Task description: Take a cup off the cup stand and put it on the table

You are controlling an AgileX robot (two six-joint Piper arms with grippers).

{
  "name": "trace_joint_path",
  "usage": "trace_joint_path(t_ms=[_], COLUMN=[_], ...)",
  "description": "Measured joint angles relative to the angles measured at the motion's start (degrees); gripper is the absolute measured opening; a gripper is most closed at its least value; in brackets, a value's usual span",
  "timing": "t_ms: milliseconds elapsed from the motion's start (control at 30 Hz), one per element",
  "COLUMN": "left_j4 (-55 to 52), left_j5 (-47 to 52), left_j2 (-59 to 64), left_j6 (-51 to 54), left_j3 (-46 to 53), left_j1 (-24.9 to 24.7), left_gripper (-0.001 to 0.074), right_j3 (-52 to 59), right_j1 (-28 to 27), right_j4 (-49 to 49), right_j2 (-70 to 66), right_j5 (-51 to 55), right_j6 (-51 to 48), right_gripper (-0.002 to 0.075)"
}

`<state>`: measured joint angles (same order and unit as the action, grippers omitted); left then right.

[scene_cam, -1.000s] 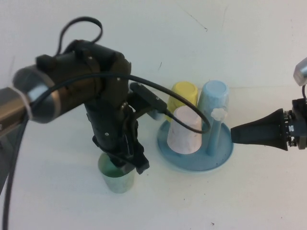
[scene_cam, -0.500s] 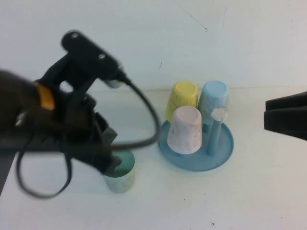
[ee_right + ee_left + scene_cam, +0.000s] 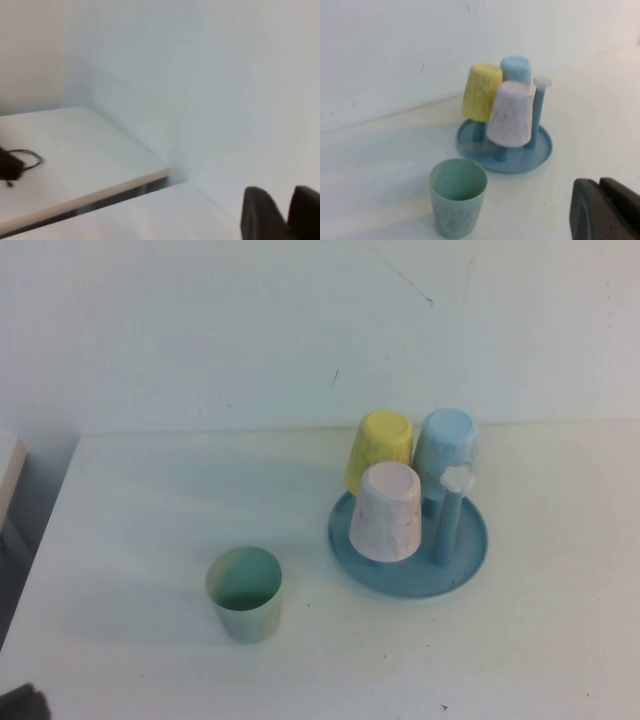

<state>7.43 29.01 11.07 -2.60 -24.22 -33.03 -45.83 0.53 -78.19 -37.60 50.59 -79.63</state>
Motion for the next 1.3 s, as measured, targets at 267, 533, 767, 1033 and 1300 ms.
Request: trace_joint_path(t_ms=[267,533,767,1033,1300], left_j4=[-0.53,0.56,0.66,0.66,0.80], left_j5=[2.97,4.38,5.59,5.79,5.79], left_j2=[-11.73,-10.27,-10.27,-10.27,-10.27], left_j6=[-4.44,-4.80,-4.93,-5.03,-5.03], left_j3=[5.49,5.74,5.93,6.16,6.16], left_j1=[0.00,0.00,0.00,0.00,0.00], left_gripper=[-0.0001,-0.0001,-0.0001,-0.0001,-0.0001], right_j3=[12.69,20.69,21.71,21.79,23.57], right_j1=[0.00,0.00,0.00,0.00,0.00], right_j4=[-4.42,-7.43,-7.97,-7.97,-7.86], right_j2=[11.63,13.39,13.39,13.39,13.39], right_j5=[-9.97,-12.70,-12.96,-13.31,-21.40], right_j6=[-3.79,-4.83,-4.96,-4.98,-4.49], right_gripper=[0.0134,0.0134,0.0134,0.0134,0.0132])
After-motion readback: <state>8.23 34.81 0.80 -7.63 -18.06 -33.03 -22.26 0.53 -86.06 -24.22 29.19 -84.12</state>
